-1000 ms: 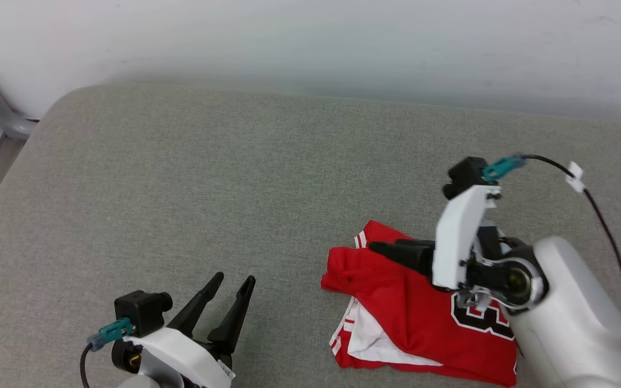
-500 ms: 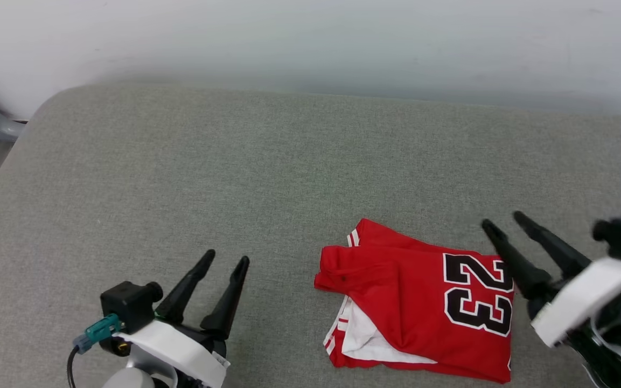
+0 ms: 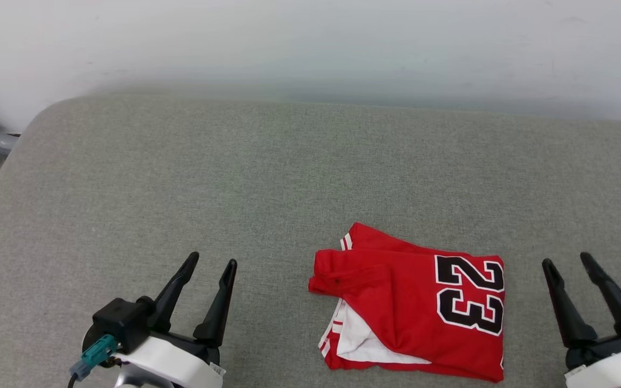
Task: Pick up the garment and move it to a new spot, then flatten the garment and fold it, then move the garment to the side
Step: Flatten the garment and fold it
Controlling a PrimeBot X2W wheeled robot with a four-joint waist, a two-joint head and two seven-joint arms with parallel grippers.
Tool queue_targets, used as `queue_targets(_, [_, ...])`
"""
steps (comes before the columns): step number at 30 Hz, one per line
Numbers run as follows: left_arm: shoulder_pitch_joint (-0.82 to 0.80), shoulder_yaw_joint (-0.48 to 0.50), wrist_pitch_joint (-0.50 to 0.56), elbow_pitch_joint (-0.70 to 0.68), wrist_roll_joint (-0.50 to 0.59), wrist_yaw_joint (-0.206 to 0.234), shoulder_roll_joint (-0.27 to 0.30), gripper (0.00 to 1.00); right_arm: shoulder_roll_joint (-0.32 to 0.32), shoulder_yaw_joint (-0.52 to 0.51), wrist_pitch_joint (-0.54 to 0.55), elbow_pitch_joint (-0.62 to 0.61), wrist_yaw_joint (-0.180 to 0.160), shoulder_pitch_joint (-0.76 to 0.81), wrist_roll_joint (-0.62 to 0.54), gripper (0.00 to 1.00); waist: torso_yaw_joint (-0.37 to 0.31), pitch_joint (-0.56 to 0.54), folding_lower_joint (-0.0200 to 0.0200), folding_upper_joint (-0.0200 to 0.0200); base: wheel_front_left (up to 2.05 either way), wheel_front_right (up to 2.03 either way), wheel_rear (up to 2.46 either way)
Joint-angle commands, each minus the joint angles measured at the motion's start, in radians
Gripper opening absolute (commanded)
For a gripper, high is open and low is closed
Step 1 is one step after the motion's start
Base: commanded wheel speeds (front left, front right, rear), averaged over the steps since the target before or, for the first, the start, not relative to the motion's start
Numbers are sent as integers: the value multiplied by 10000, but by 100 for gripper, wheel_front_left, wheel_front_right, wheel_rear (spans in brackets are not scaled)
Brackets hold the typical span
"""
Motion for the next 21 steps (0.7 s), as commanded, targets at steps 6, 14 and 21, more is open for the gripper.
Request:
queue_targets(6, [239, 480, -37, -295, 122, 2, -418, 100, 1328, -1752, -32, -1050, -8, 900, -1580, 100, 12, 53, 1, 0, 0, 0, 0])
queue_targets(14, [736, 867, -38, -480, 867, 1, -477, 100, 2414, -2733, -34, -1825, -8, 2108, -2564, 100, 60, -260, 1, 0, 0, 0, 0])
queue_targets(21, [1319, 1262, -38, -627, 1788, 1, -606, 100, 2659, -2641, -36, -1835, -8, 2699, -2927, 100, -30, -668, 1, 0, 0, 0, 0])
